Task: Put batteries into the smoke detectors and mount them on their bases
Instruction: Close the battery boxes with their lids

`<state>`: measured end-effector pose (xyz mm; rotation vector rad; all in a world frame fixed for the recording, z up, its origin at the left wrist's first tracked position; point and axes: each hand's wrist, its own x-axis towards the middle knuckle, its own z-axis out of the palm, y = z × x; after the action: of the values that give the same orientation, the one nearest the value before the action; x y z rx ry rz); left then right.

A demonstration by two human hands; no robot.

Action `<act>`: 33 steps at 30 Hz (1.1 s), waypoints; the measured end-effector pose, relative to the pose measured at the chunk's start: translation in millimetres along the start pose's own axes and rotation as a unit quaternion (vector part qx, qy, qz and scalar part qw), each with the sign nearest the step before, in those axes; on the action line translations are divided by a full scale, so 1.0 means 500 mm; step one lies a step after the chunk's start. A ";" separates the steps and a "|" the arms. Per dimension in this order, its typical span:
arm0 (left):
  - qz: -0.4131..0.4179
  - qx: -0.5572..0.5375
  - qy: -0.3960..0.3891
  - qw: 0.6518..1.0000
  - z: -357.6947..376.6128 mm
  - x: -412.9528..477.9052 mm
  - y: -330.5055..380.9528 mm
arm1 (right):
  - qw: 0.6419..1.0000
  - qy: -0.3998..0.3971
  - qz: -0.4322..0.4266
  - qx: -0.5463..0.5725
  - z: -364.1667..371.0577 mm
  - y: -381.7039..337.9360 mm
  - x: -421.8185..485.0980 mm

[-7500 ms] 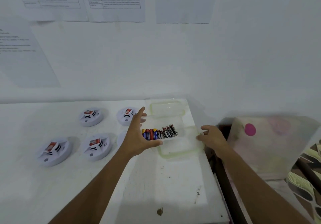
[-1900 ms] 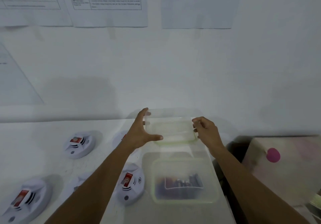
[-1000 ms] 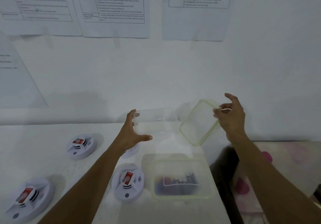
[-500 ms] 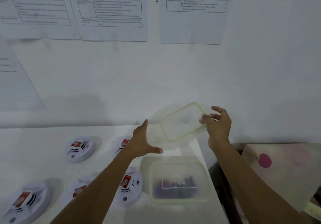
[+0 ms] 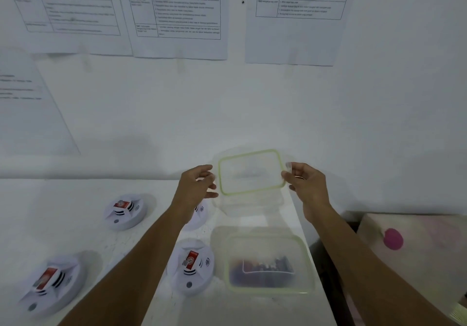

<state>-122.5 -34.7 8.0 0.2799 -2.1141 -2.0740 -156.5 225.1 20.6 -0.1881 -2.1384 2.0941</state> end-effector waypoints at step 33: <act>0.077 0.196 0.047 0.976 0.028 -0.003 -0.085 | 0.985 -0.067 -0.030 -0.159 -0.002 0.081 0.027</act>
<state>-123.7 -21.6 -34.9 0.2487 -2.3877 -1.5197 -169.9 229.8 -19.9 -0.0149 -2.5154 1.7674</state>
